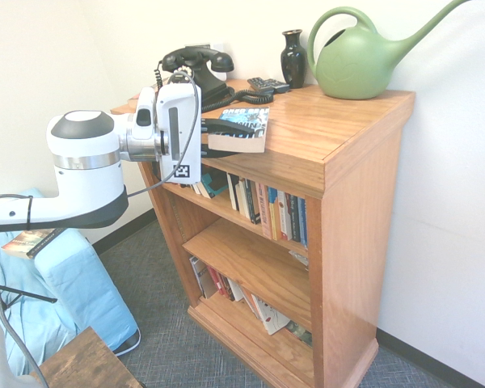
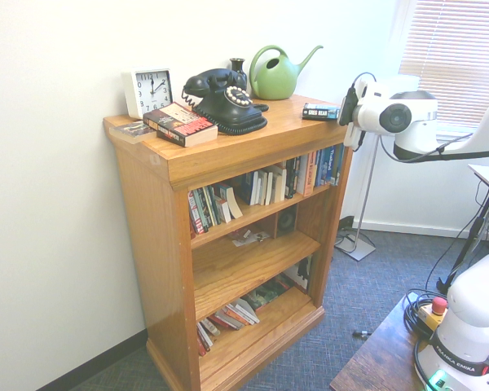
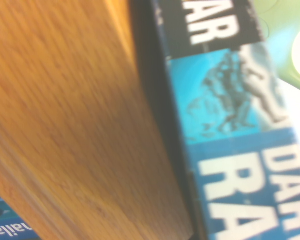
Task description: Put the book on the shelf
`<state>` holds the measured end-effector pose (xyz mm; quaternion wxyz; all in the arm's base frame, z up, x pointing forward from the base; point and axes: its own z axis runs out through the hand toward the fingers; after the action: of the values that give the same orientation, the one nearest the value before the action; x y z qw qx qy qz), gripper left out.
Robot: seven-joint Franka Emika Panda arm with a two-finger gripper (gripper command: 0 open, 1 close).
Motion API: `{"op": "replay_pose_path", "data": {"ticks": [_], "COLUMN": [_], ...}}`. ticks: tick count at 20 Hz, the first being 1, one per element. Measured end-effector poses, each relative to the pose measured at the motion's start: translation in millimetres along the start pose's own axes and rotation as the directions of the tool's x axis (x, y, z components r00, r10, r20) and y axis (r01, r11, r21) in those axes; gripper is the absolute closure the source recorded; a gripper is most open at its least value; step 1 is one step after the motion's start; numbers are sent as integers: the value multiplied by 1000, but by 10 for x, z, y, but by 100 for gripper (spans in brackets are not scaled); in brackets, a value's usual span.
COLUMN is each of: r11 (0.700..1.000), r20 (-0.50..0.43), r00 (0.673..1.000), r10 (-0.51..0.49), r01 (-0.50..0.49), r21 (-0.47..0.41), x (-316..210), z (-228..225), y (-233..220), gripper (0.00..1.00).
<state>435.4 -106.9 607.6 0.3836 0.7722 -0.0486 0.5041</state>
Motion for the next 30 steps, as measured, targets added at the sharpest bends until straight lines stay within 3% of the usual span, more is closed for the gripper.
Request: {"op": "replay_pose_path", "data": {"ticks": [7, 11, 15, 18, 22, 26, 30], "r11": [1000, 991, 969, 943, 896, 853, 840], "r20": [1, 47, 130, 216, 367, 485, 552], "r00": [1000, 991, 963, 926, 849, 780, 746], "r10": [16, 128, 235, 310, 380, 396, 372], "r01": [-16, -129, -243, -329, -436, -508, -524], "r21": [5, 28, 48, 55, 83, 121, 141], "x": [11, 75, 73, -26, -320, -608, -728], "z": [-4, -137, -579, -1032, -1585, -2041, -2147], "y": [10, 114, 259, 295, 154, -186, -491], "gripper": [100, 100, 100, 100, 100, 100, 100]}}
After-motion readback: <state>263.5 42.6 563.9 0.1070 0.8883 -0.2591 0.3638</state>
